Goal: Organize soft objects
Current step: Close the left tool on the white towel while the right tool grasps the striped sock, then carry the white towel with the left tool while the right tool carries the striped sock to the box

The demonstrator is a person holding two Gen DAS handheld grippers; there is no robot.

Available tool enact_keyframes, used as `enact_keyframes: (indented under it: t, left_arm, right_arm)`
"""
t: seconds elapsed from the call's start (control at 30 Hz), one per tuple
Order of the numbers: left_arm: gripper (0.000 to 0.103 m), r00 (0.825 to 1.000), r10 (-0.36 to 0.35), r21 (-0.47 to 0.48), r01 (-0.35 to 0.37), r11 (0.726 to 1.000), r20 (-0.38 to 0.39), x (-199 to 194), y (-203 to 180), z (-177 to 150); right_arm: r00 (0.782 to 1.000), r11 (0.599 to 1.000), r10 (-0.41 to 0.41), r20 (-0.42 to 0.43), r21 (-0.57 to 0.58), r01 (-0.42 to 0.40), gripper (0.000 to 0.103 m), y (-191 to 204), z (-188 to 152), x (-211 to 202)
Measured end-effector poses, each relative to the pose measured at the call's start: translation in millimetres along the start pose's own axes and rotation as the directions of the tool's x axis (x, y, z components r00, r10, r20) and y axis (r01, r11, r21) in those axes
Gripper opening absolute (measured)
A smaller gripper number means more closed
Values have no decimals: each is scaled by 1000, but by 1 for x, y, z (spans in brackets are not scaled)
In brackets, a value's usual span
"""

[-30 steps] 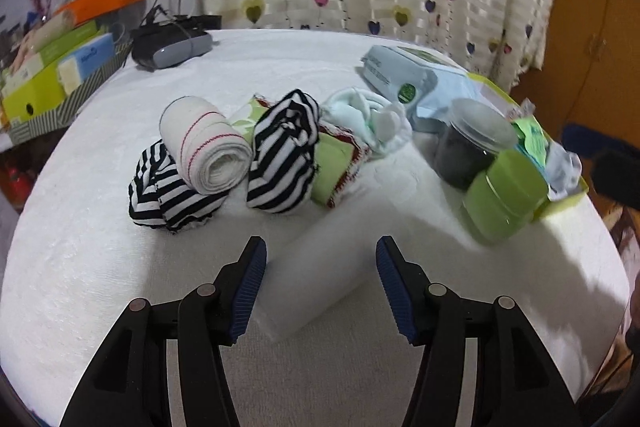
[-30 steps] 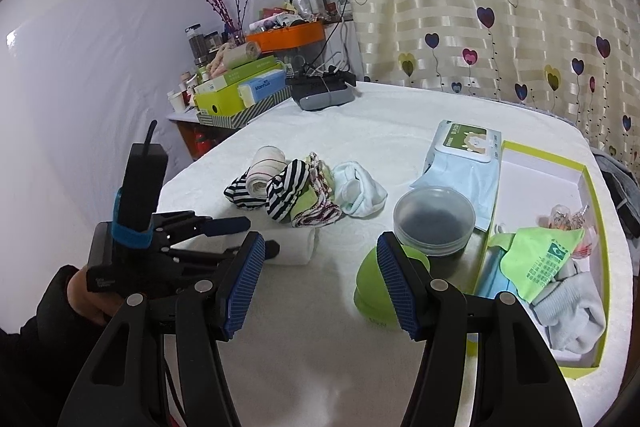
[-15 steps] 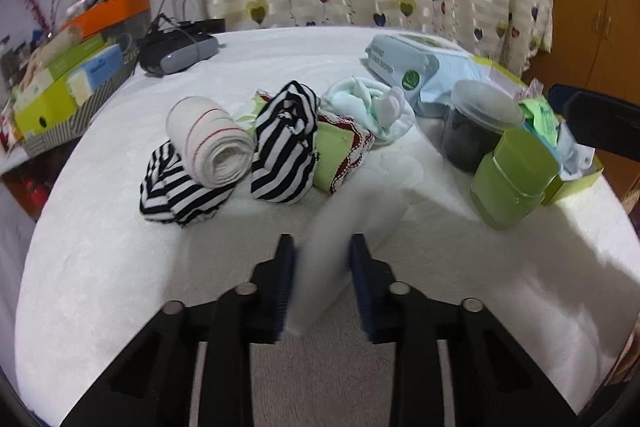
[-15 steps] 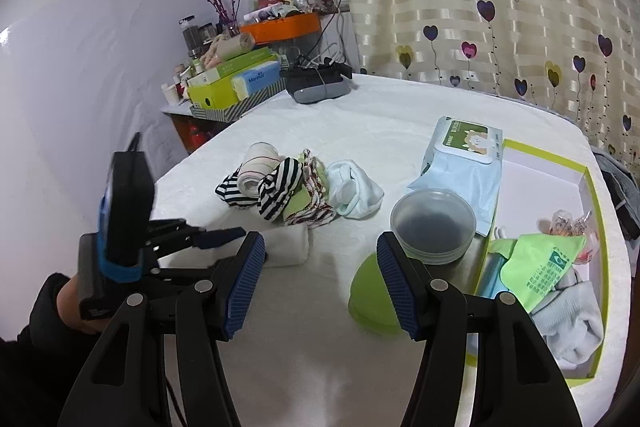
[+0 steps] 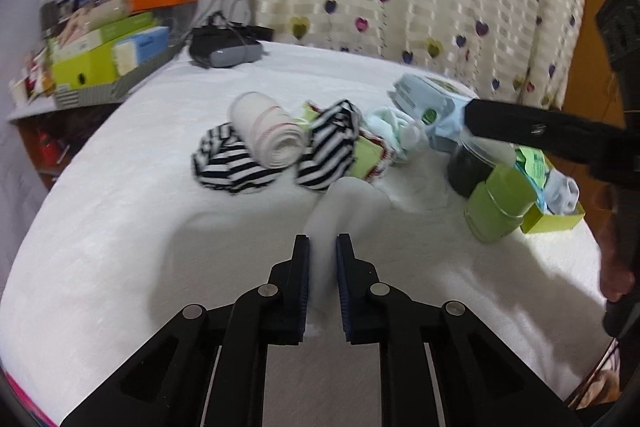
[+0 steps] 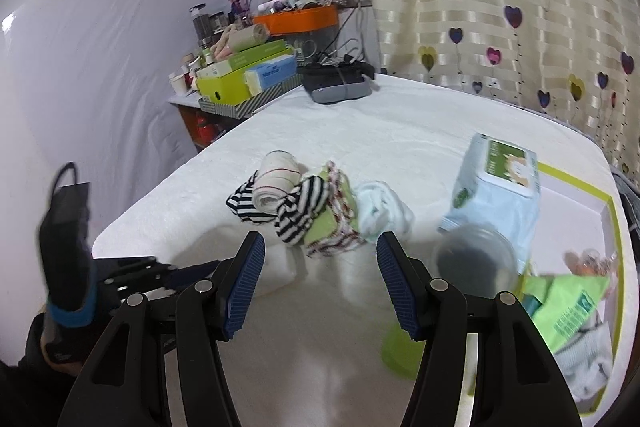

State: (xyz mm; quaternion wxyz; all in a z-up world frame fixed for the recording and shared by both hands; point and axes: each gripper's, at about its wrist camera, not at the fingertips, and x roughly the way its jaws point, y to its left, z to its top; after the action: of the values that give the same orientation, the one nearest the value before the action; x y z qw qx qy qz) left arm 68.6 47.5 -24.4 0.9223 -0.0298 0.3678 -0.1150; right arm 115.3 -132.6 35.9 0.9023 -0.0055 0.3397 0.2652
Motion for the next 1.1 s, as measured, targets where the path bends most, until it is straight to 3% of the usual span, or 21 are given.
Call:
enact_keyframes:
  t: [0.27, 0.5, 0.53, 0.6, 0.7, 1.1]
  left_arm:
    - [12, 998, 53, -100, -50, 994, 33, -16, 31, -5]
    - [12, 996, 62, -158, -53, 986, 56, -22, 52, -6]
    - [12, 997, 60, -165, -50, 985, 57, -23, 54, -6]
    - [12, 997, 57, -169, -46, 985, 59, -22, 55, -5]
    - [12, 997, 52, -169, -41, 985, 62, -22, 55, -5]
    - [13, 993, 37, -183, -16, 983, 115, -44, 42, 0]
  right_arm:
    - [997, 999, 37, -74, -19, -38, 59, 18, 10, 53]
    - [992, 1000, 14, -125, -25, -18, 59, 23, 15, 90]
    - [992, 1000, 8, -130, -26, -12, 56, 23, 15, 93]
    - [990, 1000, -6, -143, -30, 2, 31, 23, 15, 100]
    - [989, 999, -31, -143, -45, 25, 11, 24, 14, 101]
    - [1000, 997, 12, -8, -71, -12, 8, 30, 12, 32]
